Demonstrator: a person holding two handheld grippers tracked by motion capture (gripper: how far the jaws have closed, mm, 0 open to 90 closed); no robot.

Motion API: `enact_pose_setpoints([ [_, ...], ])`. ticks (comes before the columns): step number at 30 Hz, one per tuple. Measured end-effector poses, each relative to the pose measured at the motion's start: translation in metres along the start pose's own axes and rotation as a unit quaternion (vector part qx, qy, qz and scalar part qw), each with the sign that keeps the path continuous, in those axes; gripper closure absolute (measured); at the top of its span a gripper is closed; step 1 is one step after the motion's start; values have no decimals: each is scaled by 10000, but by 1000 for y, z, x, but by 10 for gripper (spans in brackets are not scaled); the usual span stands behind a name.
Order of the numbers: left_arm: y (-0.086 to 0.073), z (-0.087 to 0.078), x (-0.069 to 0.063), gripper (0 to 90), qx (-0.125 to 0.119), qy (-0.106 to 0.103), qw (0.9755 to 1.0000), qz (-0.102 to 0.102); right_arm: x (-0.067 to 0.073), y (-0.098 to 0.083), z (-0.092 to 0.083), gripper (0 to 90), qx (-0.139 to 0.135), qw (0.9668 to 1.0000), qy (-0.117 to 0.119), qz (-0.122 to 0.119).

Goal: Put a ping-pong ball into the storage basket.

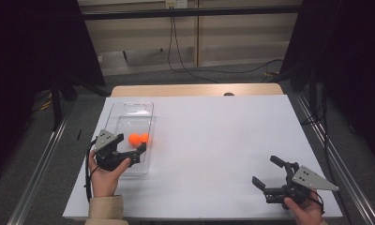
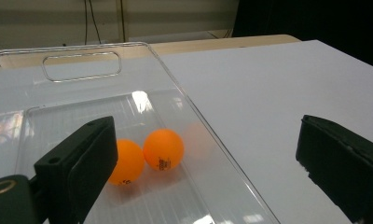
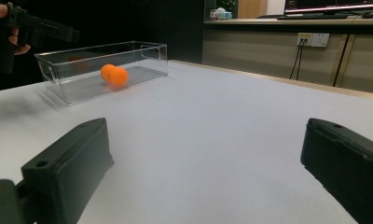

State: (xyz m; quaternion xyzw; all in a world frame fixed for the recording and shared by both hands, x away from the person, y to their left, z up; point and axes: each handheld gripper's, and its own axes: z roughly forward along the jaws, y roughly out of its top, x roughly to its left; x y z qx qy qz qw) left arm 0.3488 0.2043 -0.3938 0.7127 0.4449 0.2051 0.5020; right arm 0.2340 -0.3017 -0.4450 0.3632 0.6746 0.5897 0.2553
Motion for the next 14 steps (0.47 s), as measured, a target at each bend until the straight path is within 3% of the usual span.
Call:
enact_pose_setpoints([
  [14,-16,-5,-10,36,-218,-228,9994,132,0,0,0,10,23,10000,5,3],
])
